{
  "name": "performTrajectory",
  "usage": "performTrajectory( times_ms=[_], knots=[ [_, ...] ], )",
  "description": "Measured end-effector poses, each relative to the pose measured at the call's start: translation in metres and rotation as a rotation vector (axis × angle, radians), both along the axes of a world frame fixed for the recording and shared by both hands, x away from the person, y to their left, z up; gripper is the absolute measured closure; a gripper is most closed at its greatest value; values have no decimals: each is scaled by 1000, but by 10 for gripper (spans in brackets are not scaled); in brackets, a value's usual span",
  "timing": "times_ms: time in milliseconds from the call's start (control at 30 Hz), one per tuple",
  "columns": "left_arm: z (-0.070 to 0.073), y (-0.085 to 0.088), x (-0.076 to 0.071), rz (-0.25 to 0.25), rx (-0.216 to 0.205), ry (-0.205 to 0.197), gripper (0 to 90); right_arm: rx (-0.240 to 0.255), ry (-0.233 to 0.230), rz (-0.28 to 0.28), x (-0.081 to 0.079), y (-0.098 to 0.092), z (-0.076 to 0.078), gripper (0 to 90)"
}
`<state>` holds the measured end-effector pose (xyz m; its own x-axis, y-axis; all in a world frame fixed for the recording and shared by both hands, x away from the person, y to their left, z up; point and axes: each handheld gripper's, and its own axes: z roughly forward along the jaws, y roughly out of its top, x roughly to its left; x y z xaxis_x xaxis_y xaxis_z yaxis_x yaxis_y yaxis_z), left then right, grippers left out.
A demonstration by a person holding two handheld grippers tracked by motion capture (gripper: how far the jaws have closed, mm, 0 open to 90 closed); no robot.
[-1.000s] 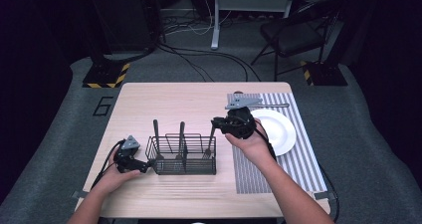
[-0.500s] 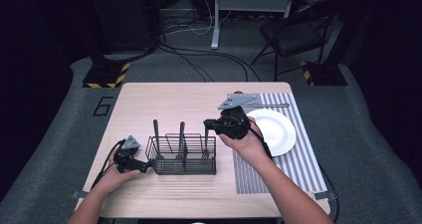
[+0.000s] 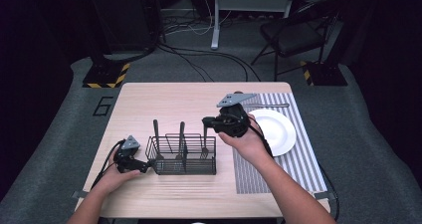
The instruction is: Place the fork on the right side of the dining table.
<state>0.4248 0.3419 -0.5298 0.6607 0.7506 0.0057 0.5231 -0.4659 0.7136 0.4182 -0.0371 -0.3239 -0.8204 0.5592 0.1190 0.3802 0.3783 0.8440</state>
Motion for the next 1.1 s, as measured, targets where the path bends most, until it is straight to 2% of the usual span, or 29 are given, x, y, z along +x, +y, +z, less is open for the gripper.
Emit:
performTrajectory(
  times_ms=[733, 1100],
  knots=[
    [0, 0, 0, 0, 0, 0, 2, -5, -50, 23, -5, 4, 39, 869],
    [0, 0, 0, 1, -1, 0, 2, 1, -63, 14, -6, 1, 59, 869]
  ],
)
